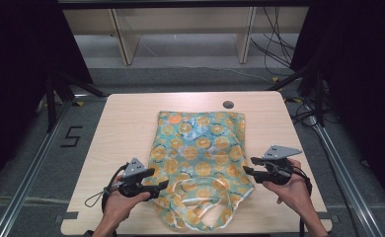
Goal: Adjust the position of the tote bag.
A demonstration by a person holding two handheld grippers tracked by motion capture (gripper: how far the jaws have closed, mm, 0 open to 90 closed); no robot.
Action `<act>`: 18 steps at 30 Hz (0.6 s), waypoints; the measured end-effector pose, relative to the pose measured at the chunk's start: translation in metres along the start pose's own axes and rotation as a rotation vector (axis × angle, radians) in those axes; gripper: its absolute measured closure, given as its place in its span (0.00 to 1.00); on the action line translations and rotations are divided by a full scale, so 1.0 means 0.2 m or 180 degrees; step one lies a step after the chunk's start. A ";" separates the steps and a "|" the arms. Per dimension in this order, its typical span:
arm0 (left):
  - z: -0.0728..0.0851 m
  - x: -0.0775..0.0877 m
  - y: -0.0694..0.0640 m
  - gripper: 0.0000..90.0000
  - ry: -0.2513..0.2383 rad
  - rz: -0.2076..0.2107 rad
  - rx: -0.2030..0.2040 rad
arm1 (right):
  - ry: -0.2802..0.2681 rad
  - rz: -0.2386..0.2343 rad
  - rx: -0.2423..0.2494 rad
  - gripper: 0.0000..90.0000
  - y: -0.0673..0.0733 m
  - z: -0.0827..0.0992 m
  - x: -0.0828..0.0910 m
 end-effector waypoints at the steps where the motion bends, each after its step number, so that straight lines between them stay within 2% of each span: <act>1: 0.01 0.01 -0.03 0.31 0.0017 0.0025 -0.0059 | -0.0037 0.0000 0.0059 0.59 0.01 -0.01 0.00; 2: 0.02 0.01 -0.04 0.31 0.0053 0.0059 -0.0127 | -0.0039 -0.0030 0.0108 0.59 0.02 -0.02 0.00; 4: 0.04 -0.01 -0.06 0.29 0.0043 0.0069 -0.0117 | -0.0030 -0.0062 0.0051 0.58 0.04 -0.02 0.00; 5: 0.04 -0.01 -0.06 0.28 0.0043 0.0069 -0.0117 | -0.0056 -0.0089 0.0112 0.58 0.03 -0.03 0.00; 6: 0.06 -0.02 -0.07 0.28 0.0115 0.0091 -0.0170 | -0.0044 -0.0109 0.0142 0.58 0.04 -0.03 0.00; 7: 0.06 -0.03 -0.08 0.27 0.0091 0.0113 -0.0169 | -0.0032 -0.0131 0.0111 0.58 0.05 -0.02 0.00; 8: 0.07 -0.02 -0.08 0.27 0.0200 0.0114 -0.0213 | -0.0079 -0.0083 0.0133 0.58 0.04 -0.03 0.00; 10: 0.08 -0.03 -0.10 0.27 0.0215 0.0127 -0.0241 | -0.0024 -0.0133 0.0124 0.58 0.06 -0.02 -0.01; 14: 0.07 -0.04 -0.10 0.28 0.0159 0.0108 -0.0294 | -0.0020 -0.0175 0.0124 0.58 0.09 -0.03 -0.02; 17: 0.07 -0.04 -0.10 0.29 0.0121 0.0097 -0.0248 | -0.0019 -0.0220 0.0170 0.58 0.10 -0.03 -0.02; 18: 0.07 -0.05 -0.11 0.30 0.0093 0.0093 -0.0213 | -0.0011 -0.0222 0.0100 0.58 0.13 -0.03 -0.02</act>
Point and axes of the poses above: each handheld gripper's, and its own axes: x roughly backward along the jaws, z roughly out of its underside, y roughly to its left, the point moved 7 cm from there along -x, roughly forward along the jaws, and after that the axes turned 2 degrees about y, right-handed, at the moved point
